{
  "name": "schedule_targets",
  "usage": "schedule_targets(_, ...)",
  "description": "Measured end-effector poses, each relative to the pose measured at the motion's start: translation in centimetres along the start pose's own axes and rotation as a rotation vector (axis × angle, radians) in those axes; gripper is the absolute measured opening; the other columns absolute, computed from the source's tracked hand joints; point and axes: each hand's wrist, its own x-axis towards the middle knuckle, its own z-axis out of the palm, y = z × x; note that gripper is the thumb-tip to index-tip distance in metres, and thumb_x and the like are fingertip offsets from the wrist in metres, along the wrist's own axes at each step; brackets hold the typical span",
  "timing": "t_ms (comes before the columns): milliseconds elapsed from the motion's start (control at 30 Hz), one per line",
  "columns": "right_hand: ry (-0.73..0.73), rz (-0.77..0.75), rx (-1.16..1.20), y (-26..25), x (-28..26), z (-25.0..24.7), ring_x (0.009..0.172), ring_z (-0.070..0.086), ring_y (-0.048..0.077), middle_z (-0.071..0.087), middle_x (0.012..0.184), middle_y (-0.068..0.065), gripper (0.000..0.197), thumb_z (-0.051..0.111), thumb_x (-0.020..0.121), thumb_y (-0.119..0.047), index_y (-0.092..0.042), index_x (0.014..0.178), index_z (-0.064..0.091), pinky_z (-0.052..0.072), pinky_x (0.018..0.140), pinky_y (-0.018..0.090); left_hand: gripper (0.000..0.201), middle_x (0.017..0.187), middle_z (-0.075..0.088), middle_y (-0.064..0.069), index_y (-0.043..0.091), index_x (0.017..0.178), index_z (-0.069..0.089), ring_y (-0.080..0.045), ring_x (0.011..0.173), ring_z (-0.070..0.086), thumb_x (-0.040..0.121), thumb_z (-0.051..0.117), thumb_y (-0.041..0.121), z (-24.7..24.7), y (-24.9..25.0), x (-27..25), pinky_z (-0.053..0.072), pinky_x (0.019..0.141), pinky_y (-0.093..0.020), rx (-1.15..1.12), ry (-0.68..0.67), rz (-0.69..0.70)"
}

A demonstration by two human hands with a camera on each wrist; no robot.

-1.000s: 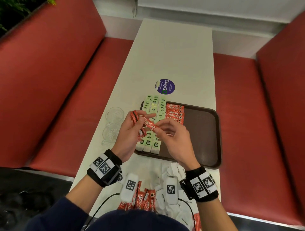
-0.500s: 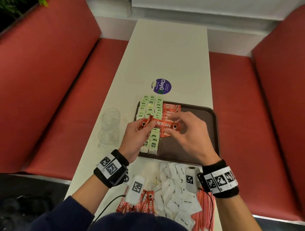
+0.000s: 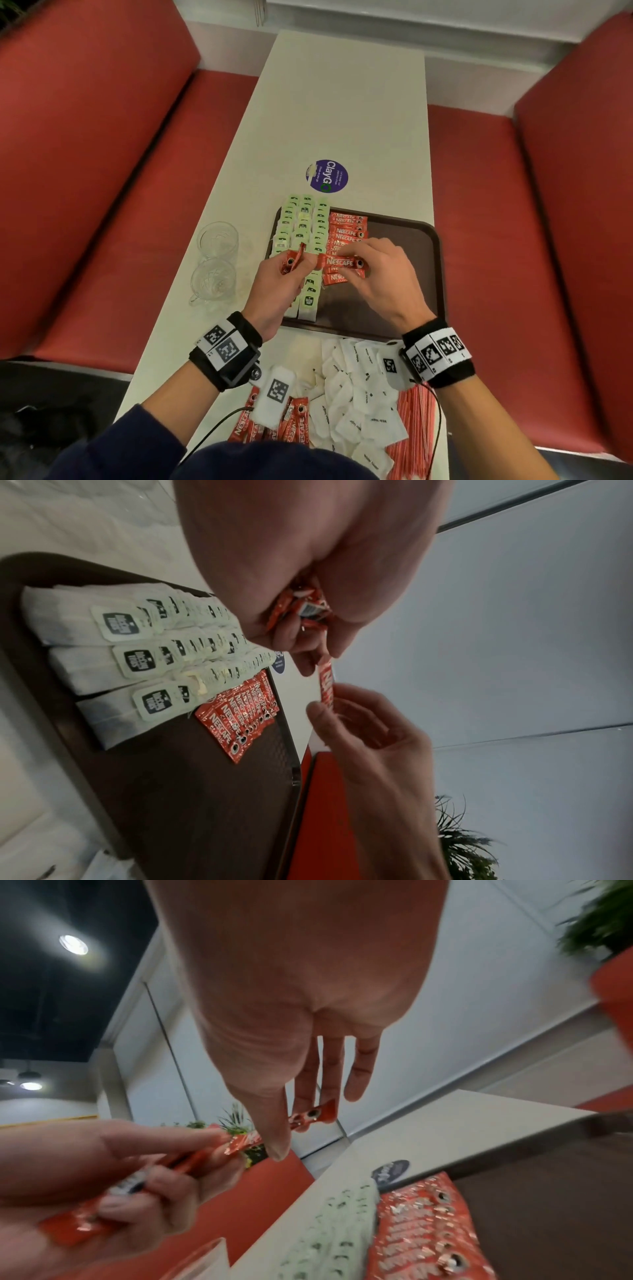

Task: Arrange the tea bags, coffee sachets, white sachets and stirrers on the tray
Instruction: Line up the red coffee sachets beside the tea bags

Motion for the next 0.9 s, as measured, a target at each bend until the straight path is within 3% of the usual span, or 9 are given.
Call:
schedule_targets(100,-0.126,0.080,-0.118,2.3,0.7,1.7,0.102,0.063,0.020,0.073,0.113,-0.008,0.029,0.085,0.092,-0.038,-0.033,0.119,0.074,0.050,0.088,0.043,0.019,0.097,0.076,-0.013,0.013,0.098,0.077,-0.012,0.069,0.043,0.106,0.069,0.029,-0.5,-0.2,-0.1,0.038,0.062,-0.025,0.009,0.045,-0.014)
schedule_targets(267,-0.340,0.087,-0.247,3.7,0.8,5.5,0.116,0.061,0.024,0.069,0.124,-0.004,0.031,0.083,0.094,-0.035,-0.033,0.122,0.072,0.048,0.100,0.046,0.018,0.092,0.074,-0.005,0.005,0.104,0.072,-0.008,0.066,0.046,0.107,0.068,0.023,-1.7,-0.9,-1.2,0.041,0.059,-0.019,-0.010,0.016,-0.036)
schedule_targets(433,-0.335,0.128,-0.243,4.2,1.1,6.8,0.118,0.060,0.023,0.069,0.126,-0.006,0.037,0.088,0.089,-0.037,-0.034,0.123,0.072,0.047,0.100,0.045,0.016,0.086,0.071,-0.004,0.006,0.098,0.071,-0.014,0.070,0.043,0.106,0.069,0.019,-3.6,-1.5,-2.3,0.038,0.061,-0.023,0.015,0.018,-0.045)
schedule_targets(600,-0.315,0.146,-0.213,4.4,1.0,7.0,0.118,0.058,0.023,0.067,0.131,-0.006,0.042,0.084,0.091,-0.050,-0.035,0.127,0.071,0.049,0.100,0.045,0.022,0.086,0.071,-0.005,-0.004,0.106,0.069,-0.014,0.066,0.039,0.105,0.070,0.018,-4.6,-2.0,-2.6,0.036,0.058,-0.022,-0.013,0.008,-0.087)
schedule_targets(700,-0.296,0.143,-0.215,4.3,0.9,7.5,0.123,0.057,0.023,0.064,0.137,-0.005,0.046,0.081,0.093,-0.051,-0.035,0.134,0.068,0.050,0.102,0.045,0.015,0.084,0.069,-0.004,0.002,0.104,0.071,-0.013,0.066,0.040,0.105,0.069,0.016,-4.5,-1.9,-2.7,0.037,0.058,-0.022,-0.013,-0.007,-0.102)
schedule_targets(900,-0.271,0.191,-0.236,3.8,0.7,8.2,0.122,0.056,0.023,0.065,0.134,-0.005,0.039,0.079,0.097,-0.046,-0.032,0.132,0.070,0.048,0.101,0.043,0.011,0.086,0.067,-0.008,0.006,0.099,0.071,-0.012,0.064,0.040,0.105,0.070,0.015,-4.3,-1.5,-2.8,0.036,0.056,-0.021,-0.021,-0.022,-0.084)
